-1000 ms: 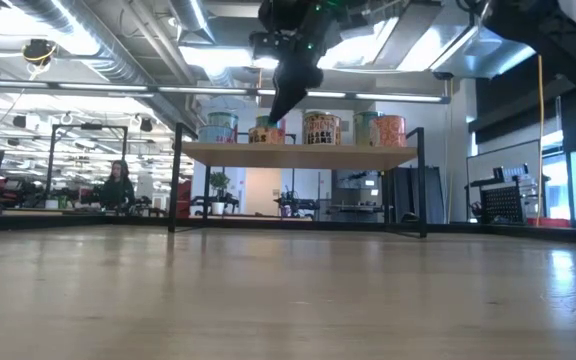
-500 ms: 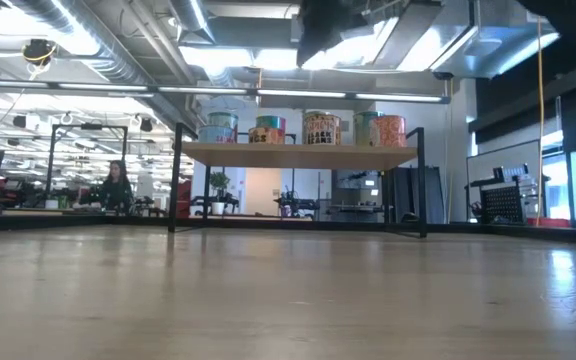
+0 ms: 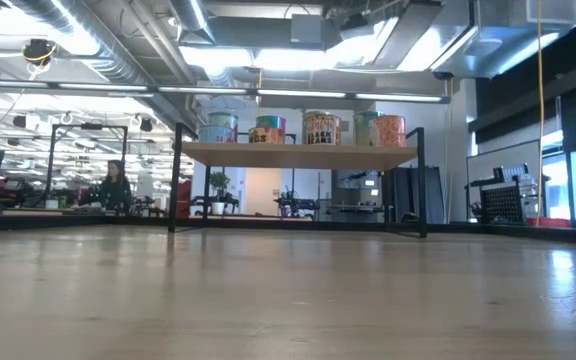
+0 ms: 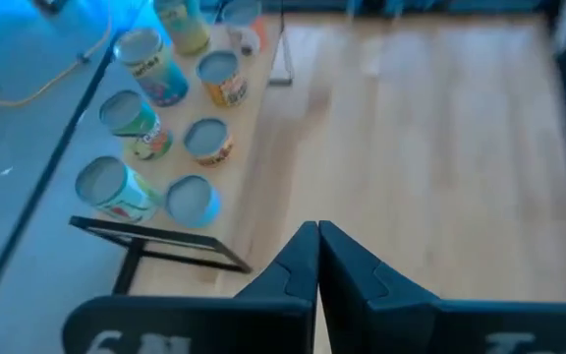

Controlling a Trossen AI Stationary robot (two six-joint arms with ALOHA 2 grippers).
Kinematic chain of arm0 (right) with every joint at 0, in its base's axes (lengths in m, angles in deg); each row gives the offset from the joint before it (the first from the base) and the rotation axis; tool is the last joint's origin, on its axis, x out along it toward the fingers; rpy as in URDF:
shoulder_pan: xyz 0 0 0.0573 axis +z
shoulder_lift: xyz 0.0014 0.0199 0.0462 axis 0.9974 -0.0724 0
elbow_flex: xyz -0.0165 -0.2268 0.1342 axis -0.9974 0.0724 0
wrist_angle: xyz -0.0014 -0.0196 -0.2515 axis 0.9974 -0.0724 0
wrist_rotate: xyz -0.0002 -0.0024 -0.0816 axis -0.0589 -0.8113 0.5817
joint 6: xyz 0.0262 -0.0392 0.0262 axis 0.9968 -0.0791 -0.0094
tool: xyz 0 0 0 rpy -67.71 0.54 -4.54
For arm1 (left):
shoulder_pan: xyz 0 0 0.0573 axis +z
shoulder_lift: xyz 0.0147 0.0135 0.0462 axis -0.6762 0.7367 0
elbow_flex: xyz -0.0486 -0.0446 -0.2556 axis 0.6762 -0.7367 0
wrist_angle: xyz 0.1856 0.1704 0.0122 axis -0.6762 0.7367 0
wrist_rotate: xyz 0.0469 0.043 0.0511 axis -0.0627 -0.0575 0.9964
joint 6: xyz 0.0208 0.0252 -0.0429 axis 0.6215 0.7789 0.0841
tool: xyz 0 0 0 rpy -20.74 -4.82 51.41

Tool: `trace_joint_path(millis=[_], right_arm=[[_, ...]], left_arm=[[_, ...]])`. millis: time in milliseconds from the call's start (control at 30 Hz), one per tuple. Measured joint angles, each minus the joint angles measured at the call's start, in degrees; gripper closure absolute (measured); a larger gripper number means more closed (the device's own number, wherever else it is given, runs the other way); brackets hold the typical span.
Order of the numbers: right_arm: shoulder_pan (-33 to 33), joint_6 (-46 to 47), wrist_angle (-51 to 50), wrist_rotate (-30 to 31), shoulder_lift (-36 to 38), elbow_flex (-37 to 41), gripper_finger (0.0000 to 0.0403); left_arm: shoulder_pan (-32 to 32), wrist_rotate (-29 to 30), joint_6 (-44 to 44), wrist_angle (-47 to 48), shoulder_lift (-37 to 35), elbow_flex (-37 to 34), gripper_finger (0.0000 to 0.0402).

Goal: Pick and place cans onto a shelf
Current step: Return to Home Position

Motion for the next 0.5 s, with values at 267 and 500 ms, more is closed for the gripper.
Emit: trace_joint_path(millis=[267, 500], right_arm=[[7.6, 14.4, -5.6, -1.2, 12.4, 1.0, 0.0401], [14.0, 19.5, -5.4, -1.6, 21.3, 4.5, 0.0402]], left_arm=[[-0.6, -2.4, -4.8, 0.0, -14.4, -0.2, 0.0401], [-0.6, -2.4, -6.1, 0.0, -25.7, -0.5, 0.0401]])
